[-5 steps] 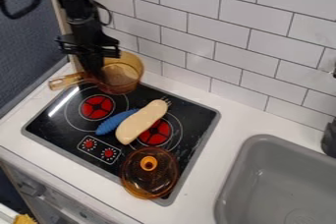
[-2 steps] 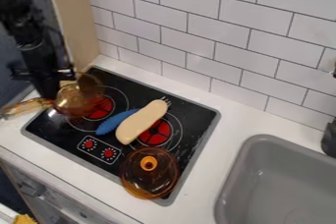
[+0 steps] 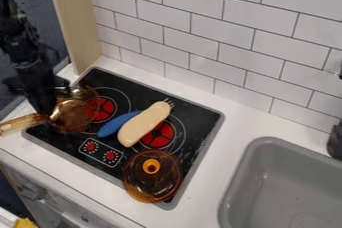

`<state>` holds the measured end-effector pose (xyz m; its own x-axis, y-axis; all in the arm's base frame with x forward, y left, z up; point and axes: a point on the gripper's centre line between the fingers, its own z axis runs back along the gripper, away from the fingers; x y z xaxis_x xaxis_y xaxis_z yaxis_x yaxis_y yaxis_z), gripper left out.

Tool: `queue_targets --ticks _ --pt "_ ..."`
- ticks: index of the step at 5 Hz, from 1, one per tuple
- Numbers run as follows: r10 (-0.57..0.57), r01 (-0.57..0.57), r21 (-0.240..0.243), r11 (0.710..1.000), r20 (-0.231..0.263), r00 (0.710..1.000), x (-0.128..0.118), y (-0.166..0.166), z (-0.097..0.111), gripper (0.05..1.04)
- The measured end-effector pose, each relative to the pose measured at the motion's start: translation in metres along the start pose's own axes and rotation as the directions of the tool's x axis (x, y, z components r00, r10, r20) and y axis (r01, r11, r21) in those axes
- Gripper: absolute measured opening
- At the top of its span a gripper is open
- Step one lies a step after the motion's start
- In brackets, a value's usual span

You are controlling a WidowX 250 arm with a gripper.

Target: Move the pan to the bottom right side of the burner

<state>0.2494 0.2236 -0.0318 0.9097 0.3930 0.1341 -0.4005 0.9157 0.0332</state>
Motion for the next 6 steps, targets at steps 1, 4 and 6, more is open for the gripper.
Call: queue_targets --ticks 1,4,6 --pt "0.000 0.000 0.015 1.000 -0.023 1.000 -0.004 0.005 -0.003 0.104" --pt "-0.044 0.043 -0.007 0.999 -0.068 0.997 -0.009 0.000 -0.002 0.884" --pt "-0.107 0.107 0.002 0.994 -0.025 0.994 0.002 -0.004 0.029 1.007"
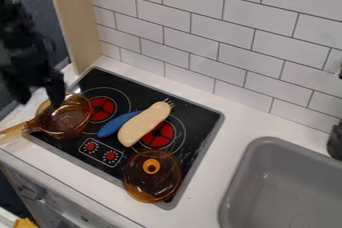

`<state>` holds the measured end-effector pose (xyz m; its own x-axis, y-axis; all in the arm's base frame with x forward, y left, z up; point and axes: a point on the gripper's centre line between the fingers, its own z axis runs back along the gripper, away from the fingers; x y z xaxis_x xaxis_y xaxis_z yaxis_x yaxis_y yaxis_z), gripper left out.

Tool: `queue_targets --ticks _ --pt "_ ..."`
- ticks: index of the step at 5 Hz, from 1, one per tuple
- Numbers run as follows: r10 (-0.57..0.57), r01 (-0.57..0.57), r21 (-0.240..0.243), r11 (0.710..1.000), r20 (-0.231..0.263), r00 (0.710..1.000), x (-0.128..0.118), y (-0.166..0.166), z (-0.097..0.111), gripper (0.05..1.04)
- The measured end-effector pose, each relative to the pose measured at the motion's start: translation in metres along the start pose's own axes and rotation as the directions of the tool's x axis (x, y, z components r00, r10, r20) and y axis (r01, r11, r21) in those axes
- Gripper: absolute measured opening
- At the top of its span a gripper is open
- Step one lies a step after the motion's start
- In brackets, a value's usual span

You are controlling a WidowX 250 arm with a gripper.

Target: Move the pan to the bottom right side of the burner

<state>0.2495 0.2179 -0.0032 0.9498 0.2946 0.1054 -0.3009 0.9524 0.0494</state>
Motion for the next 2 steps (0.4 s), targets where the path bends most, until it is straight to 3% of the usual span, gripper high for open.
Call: queue_targets --ticks 1,2 --pt "-0.014 0.015 -0.026 1.000 0.041 0.999 0.0053 -0.0036 0.0176 1.001" --pt "-0.045 0.048 -0.047 0.998 0.060 0.997 0.0071 -0.0076 0.0227 1.001"
